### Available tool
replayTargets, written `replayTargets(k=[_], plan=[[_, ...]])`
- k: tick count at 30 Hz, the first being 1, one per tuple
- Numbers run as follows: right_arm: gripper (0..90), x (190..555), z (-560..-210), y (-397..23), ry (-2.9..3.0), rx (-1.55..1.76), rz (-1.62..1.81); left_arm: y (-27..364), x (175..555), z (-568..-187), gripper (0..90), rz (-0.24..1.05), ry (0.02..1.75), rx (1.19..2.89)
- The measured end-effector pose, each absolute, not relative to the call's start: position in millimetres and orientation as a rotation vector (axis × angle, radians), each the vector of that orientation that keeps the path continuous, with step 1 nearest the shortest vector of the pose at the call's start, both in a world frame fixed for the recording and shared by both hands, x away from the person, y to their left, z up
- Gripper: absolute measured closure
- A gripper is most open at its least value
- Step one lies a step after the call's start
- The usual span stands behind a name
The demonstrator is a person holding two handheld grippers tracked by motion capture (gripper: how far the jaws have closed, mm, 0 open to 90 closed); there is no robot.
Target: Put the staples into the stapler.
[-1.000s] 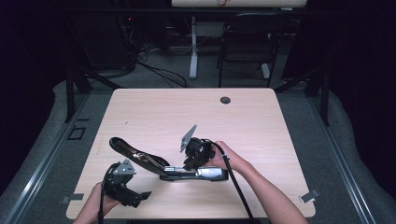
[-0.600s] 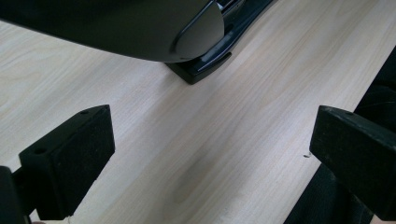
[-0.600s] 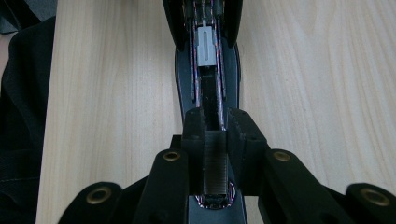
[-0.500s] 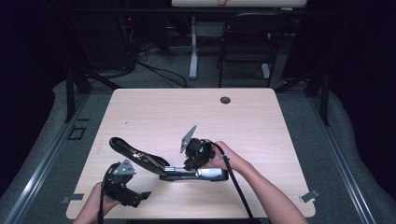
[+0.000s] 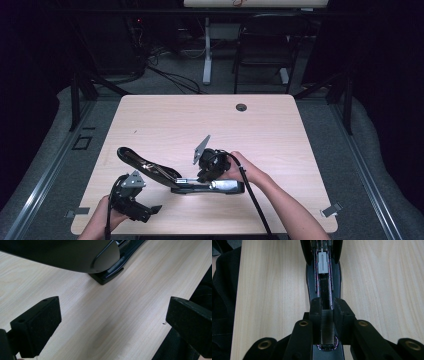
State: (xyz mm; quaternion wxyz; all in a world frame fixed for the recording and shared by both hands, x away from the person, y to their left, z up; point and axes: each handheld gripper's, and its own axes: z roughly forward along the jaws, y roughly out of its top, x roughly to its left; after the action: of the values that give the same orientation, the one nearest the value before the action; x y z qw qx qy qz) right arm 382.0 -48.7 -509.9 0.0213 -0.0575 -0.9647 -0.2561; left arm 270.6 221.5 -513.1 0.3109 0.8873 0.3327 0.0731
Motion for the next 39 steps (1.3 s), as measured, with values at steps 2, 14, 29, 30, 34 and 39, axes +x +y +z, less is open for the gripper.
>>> replayTargets(k=[2,14,29,30,34,39], plan=[[77.6,382,-510,-48,-2.997,-0.169,-0.782,221,271,-513,0.0,0.193,0.878,2.343],[77.8,379,-510,-47,-3.027,-0.131,-0.770,221,271,-513,0.0,0.193,0.875,2.345],[69.0,381,-511,-50,-3.011,-0.171,-0.772,222,271,-512,0.0,0.194,0.874,2.338],[66.4,381,-511,-51,-3.007,-0.176,-0.772,222,271,-511,0.0,0.201,0.876,2.333],[57.5,381,-508,-55,-2.993,-0.206,-0.795,224,271,-510,0.0,0.197,0.889,2.310],[42.3,382,-501,-66,-2.957,-0.320,-0.869,225,270,-509,0.0,0.204,0.888,2.308]])
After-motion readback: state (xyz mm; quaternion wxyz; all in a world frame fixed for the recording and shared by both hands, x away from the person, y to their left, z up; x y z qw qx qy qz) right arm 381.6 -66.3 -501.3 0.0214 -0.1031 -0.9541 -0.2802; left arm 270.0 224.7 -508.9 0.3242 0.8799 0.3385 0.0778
